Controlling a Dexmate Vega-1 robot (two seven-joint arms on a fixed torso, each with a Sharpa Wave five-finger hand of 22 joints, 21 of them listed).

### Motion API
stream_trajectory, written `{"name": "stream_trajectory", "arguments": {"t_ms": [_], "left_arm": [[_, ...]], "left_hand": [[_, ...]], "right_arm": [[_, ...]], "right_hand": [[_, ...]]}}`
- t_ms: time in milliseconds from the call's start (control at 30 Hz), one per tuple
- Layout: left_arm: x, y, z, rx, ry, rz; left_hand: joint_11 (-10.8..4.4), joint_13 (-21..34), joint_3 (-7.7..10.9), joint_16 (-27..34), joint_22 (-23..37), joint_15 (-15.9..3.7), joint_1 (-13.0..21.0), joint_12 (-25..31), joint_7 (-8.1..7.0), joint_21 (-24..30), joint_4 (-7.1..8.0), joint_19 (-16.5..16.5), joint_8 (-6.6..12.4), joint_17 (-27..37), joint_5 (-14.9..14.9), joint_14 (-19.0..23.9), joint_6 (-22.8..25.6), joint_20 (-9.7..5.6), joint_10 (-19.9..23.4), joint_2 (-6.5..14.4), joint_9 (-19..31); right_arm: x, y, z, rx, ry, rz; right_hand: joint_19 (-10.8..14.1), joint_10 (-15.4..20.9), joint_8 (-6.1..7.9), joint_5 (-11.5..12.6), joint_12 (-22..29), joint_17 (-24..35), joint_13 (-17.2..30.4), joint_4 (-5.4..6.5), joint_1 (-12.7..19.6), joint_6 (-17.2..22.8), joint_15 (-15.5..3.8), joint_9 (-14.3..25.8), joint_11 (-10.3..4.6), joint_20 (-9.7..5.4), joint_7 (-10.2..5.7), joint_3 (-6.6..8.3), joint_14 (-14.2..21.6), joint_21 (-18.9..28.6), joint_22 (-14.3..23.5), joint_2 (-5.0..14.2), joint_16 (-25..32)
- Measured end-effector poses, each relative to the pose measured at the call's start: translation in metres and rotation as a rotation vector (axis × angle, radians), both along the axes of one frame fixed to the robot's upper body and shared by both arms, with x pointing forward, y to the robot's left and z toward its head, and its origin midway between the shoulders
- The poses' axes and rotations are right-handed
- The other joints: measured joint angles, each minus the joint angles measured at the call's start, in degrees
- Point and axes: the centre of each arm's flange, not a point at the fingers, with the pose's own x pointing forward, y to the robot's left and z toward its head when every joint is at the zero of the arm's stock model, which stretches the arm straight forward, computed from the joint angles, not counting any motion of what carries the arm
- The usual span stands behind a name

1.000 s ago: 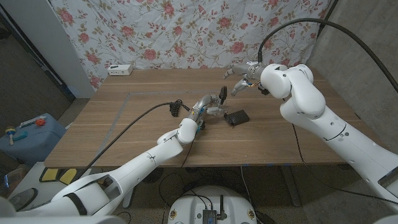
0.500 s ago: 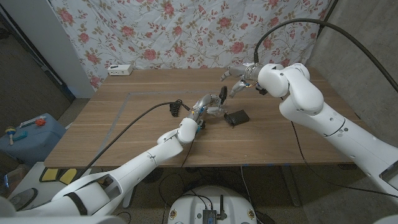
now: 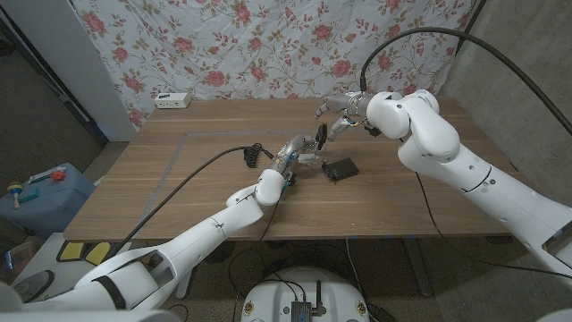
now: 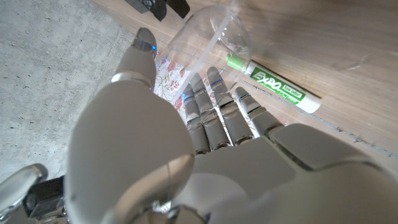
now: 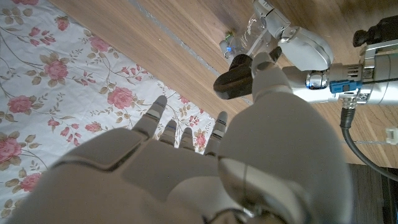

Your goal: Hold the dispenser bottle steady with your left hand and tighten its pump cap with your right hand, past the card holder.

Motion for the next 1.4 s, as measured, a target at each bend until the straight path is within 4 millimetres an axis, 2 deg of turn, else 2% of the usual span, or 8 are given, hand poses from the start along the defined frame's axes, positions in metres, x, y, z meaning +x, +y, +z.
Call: {"name": "stream_trajectory", "arguments": {"t_ms": [233, 467, 667, 767, 867, 1000, 1167, 1400], "left_arm": [[-0.002, -0.001, -0.001, 0.001, -0.002, -0.002], [-0.003, 0.0, -0.002, 0.001, -0.002, -0.001], [-0.005, 0.0, -0.003, -0.001, -0.002, -0.003], [-0.005, 0.001, -0.003, -0.001, 0.0, 0.002], [-0.005, 0.001, -0.004, -0.001, 0.0, 0.002], [-0.005, 0.001, -0.004, -0.002, 0.0, 0.001], [-0.005, 0.001, -0.004, -0.002, 0.0, 0.002], [-0.005, 0.001, -0.004, 0.0, 0.001, 0.005]], "left_hand": [[0.01, 0.0, 0.0, 0.0, 0.0, 0.0, 0.0, 0.0, 0.0, 0.0, 0.0, 0.0, -0.04, 0.0, 0.0, 0.0, 0.0, 0.0, -0.01, 0.0, 0.0], [0.02, 0.26, 0.0, 0.0, 0.0, 0.0, 0.0, -0.01, 0.0, 0.0, 0.0, 0.0, -0.07, 0.0, 0.0, 0.0, 0.0, 0.0, -0.02, 0.0, 0.0], [0.1, 0.26, 0.0, 0.0, 0.0, -0.08, 0.0, -0.01, 0.0, 0.0, 0.0, 0.0, -0.22, 0.0, 0.0, -0.1, 0.0, 0.0, -0.12, 0.0, 0.0], [0.09, 0.26, 0.0, 0.0, 0.0, -0.09, 0.0, -0.01, 0.0, 0.0, 0.0, 0.0, -0.23, 0.0, 0.0, -0.1, 0.0, 0.0, -0.14, 0.0, 0.0], [0.03, 0.26, 0.0, 0.0, 0.0, -0.08, 0.0, -0.01, 0.0, 0.0, 0.0, 0.0, -0.24, 0.0, 0.0, -0.1, 0.0, 0.0, -0.22, 0.0, 0.0], [0.04, 0.26, 0.0, 0.0, 0.0, -0.08, 0.0, -0.03, 0.0, 0.0, 0.0, 0.0, -0.24, 0.0, 0.0, -0.11, 0.0, 0.0, -0.23, 0.0, 0.0], [0.12, 0.25, 0.0, -0.01, 0.0, 0.0, 0.0, -0.03, 0.0, 0.0, 0.0, 0.0, -0.12, 0.0, 0.0, -0.2, 0.0, 0.0, -0.33, 0.0, 0.0], [0.13, 0.25, 0.0, -0.04, 0.0, 0.0, 0.0, -0.12, 0.0, 0.0, 0.0, 0.0, -0.12, -0.01, 0.0, -0.21, 0.0, 0.0, -0.34, 0.0, 0.0]], "right_arm": [[0.004, 0.003, -0.001, -0.007, 0.015, -0.005], [0.006, 0.003, -0.003, -0.009, 0.028, -0.02], [0.007, 0.001, -0.003, -0.006, 0.035, -0.032], [0.008, 0.002, -0.005, -0.009, 0.043, -0.035], [0.008, 0.002, -0.005, -0.008, 0.048, -0.039], [0.009, 0.002, -0.006, -0.008, 0.053, -0.044], [0.009, 0.001, -0.006, -0.005, 0.056, -0.047], [0.011, 0.002, -0.004, -0.005, 0.059, -0.05]], "right_hand": [[-0.27, 0.0, 0.59, 0.0, 0.07, 0.0, 0.0, 0.57, -0.63, 1.19, 0.23, 0.0, 0.0, 0.28, -0.09, -0.1, -0.24, 0.0, 0.0, 0.58, 0.03], [-0.27, 0.02, 0.88, 0.0, 0.28, -0.01, 0.0, 0.87, -1.38, 2.13, 0.23, 0.27, -0.02, 0.28, 0.1, -0.39, -0.23, 0.0, 0.0, 0.26, 0.22], [-0.13, 0.53, 1.31, 0.0, 0.43, 0.26, 0.0, 1.1, -2.12, 3.4, 0.22, 0.27, -0.53, 0.13, 0.14, -0.63, -0.22, 0.0, 0.0, 0.58, 0.27], [0.94, 0.54, 1.43, 0.0, 0.43, 0.26, 0.0, 1.43, -2.59, 4.45, 0.19, 0.27, -0.54, -0.98, -0.05, -0.96, -0.19, 0.24, 0.0, 0.11, 0.44], [2.05, 0.55, 1.72, 0.0, 0.71, 0.33, 0.0, 1.73, -3.42, 5.22, -0.72, 0.27, -0.53, -2.67, -0.13, -1.26, 0.74, 0.67, 0.0, 0.02, 0.89], [3.2, 1.48, 2.1, 0.15, 0.88, 0.53, 0.0, 2.09, -3.9, 6.66, -1.34, 0.23, -0.41, -3.82, -0.02, -1.62, 1.36, 0.89, 0.0, -0.11, 1.28], [4.26, 2.19, 2.44, 0.22, 1.32, 0.53, -0.01, 2.41, -4.5, 8.18, -1.95, 0.22, -1.13, -4.87, 0.01, -1.95, 1.97, 1.12, 0.15, 0.06, 1.49], [5.73, 2.94, 2.98, 0.22, 1.33, 0.8, -0.01, 2.6, -5.69, 10.47, -3.08, 0.22, -1.02, -6.78, -0.03, -2.46, 3.11, 1.12, 0.15, 0.33, 1.94]]}}
